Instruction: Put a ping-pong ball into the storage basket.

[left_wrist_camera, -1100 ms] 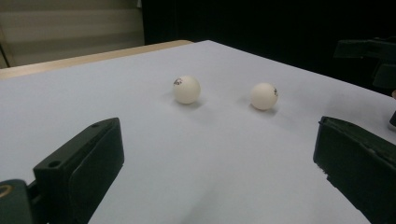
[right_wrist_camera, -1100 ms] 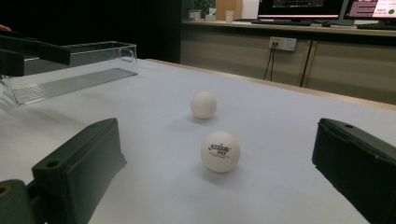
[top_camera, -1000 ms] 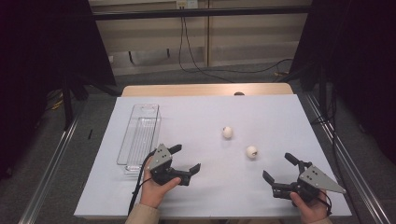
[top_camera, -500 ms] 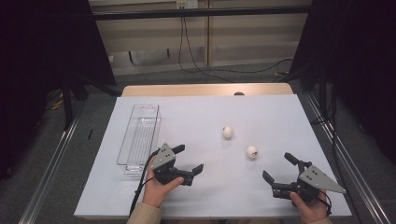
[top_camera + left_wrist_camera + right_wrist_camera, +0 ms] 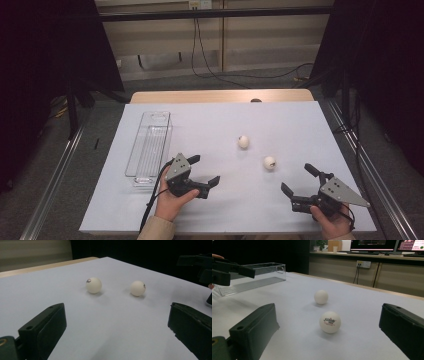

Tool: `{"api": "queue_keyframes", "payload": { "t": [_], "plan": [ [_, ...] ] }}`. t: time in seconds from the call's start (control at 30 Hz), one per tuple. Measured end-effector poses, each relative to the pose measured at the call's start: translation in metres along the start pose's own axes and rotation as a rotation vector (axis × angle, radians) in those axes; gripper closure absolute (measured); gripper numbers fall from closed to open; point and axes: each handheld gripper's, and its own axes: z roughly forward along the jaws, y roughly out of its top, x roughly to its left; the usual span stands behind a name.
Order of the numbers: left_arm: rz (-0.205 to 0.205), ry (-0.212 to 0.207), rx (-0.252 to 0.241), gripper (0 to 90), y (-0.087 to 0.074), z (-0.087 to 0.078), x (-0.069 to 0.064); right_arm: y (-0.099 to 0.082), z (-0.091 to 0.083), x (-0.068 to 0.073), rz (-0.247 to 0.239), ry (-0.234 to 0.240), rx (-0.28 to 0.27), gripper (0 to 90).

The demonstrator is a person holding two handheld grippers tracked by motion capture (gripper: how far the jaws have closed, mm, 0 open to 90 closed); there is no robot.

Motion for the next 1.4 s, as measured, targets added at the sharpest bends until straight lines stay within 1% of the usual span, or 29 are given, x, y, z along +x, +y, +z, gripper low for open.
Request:
{"api": "queue_keyframes", "payload": {
  "t": [0.1, 0.4, 0.43, 0.57, 0.63, 0.77, 0.83, 0.93, 1.1, 1.27, 1.4],
  "plan": [
    [-0.003, -0.002, 0.004, 1.8, 0.000, 0.002, -0.001, 0.000, 0.000, 0.000, 0.002, 0.001, 0.000, 1.1],
    [0.007, -0.015, 0.017, 1.8, 0.000, 0.007, -0.003, 0.000, 0.000, 0.000, 0.003, 0.000, -0.002, 1.1],
    [0.002, -0.015, 0.016, 1.8, 0.000, 0.008, -0.003, 0.000, 0.001, 0.000, 0.003, 0.000, -0.003, 1.1],
    [0.012, -0.018, 0.025, 1.8, 0.000, 0.010, -0.004, 0.000, 0.001, -0.001, 0.002, -0.001, -0.002, 1.1],
    [0.004, -0.021, 0.023, 1.8, 0.000, 0.012, -0.005, 0.000, 0.001, -0.001, 0.003, -0.002, -0.002, 1.1],
    [0.013, -0.028, 0.028, 1.8, 0.000, 0.014, -0.004, 0.000, 0.001, -0.001, 0.002, -0.003, -0.002, 1.1],
    [0.005, -0.030, 0.029, 1.8, 0.000, 0.015, -0.005, 0.000, 0.001, -0.001, 0.001, -0.002, -0.001, 1.1],
    [0.011, -0.032, 0.034, 1.8, 0.000, 0.017, -0.005, 0.000, 0.001, -0.001, 0.000, -0.001, -0.001, 1.1],
    [0.009, -0.032, 0.037, 1.8, 0.000, 0.019, -0.006, -0.001, 0.001, -0.001, 0.001, -0.001, -0.002, 1.1],
    [0.021, -0.030, 0.043, 1.8, 0.001, 0.022, -0.007, -0.001, 0.001, -0.001, 0.000, -0.001, -0.002, 1.1],
    [0.018, -0.034, 0.041, 1.8, 0.002, 0.025, -0.008, -0.001, 0.001, -0.001, 0.001, -0.001, -0.002, 1.2]
  ]
}}
